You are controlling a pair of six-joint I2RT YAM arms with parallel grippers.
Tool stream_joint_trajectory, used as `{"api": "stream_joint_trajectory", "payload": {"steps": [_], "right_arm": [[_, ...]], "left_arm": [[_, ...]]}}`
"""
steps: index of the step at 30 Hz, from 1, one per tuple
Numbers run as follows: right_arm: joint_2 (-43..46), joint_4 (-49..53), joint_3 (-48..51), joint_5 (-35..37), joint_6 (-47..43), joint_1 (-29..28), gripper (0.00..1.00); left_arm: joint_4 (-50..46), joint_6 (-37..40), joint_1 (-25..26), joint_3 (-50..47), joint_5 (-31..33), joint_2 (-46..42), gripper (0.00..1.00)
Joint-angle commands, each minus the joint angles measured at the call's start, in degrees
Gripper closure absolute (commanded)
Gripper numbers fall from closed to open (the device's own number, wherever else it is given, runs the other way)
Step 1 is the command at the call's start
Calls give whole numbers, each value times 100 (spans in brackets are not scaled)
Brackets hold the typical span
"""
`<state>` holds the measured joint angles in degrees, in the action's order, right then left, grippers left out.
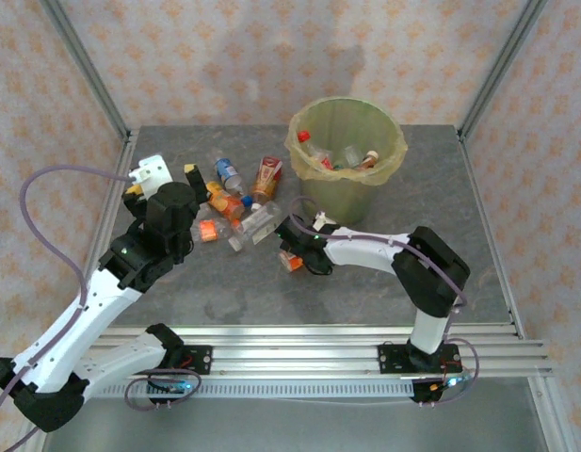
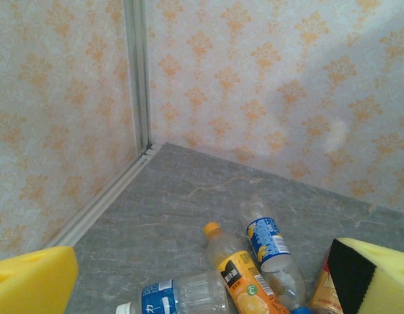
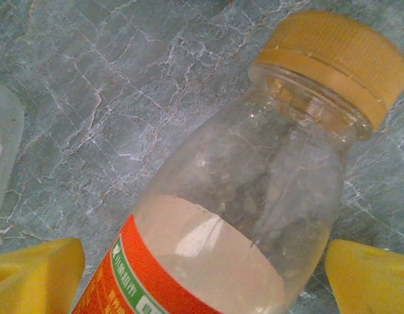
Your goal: Put the plastic bottles in the bin
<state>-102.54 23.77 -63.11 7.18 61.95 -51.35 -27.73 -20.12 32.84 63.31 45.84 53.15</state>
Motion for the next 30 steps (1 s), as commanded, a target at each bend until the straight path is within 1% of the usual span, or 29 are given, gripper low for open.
{"api": "stream_joint_trajectory", "payload": {"steps": [1, 6, 9, 12, 16, 18, 19, 22, 26, 30], "right_arm": [[-189, -30, 35, 28, 54, -14, 7], [-386, 5, 107, -36, 36, 2, 13], [-433, 58, 147, -58, -6, 4, 19], [-353, 105, 219, -51, -81, 3, 26], [-170, 269, 290, 19, -209, 2, 31], [-21, 383, 317, 51, -305, -5, 37], [44, 456, 309, 69, -376, -4, 39], [302, 761, 266, 188, -692, -41, 47], [726, 1169, 212, 257, -1291, -152, 52], [1257, 1508, 39, 266, -1894, -429, 56]], "left_arm": [[40, -167, -67, -1, 74, 46, 0], [22, -203, -76, 15, 76, 91, 0], [6, -218, -89, 33, 102, 108, 0], [-22, -234, -85, 57, 133, 130, 0], [-139, -346, -94, 93, 245, 178, 0], [-220, -411, -100, 110, 288, 201, 0], [-262, -445, -102, 119, 321, 205, 0], [-398, -620, -102, 120, 473, 214, 0], [-699, -1011, -114, 129, 816, 198, 0], [-971, -1422, -124, 121, 1079, 187, 0]]}}
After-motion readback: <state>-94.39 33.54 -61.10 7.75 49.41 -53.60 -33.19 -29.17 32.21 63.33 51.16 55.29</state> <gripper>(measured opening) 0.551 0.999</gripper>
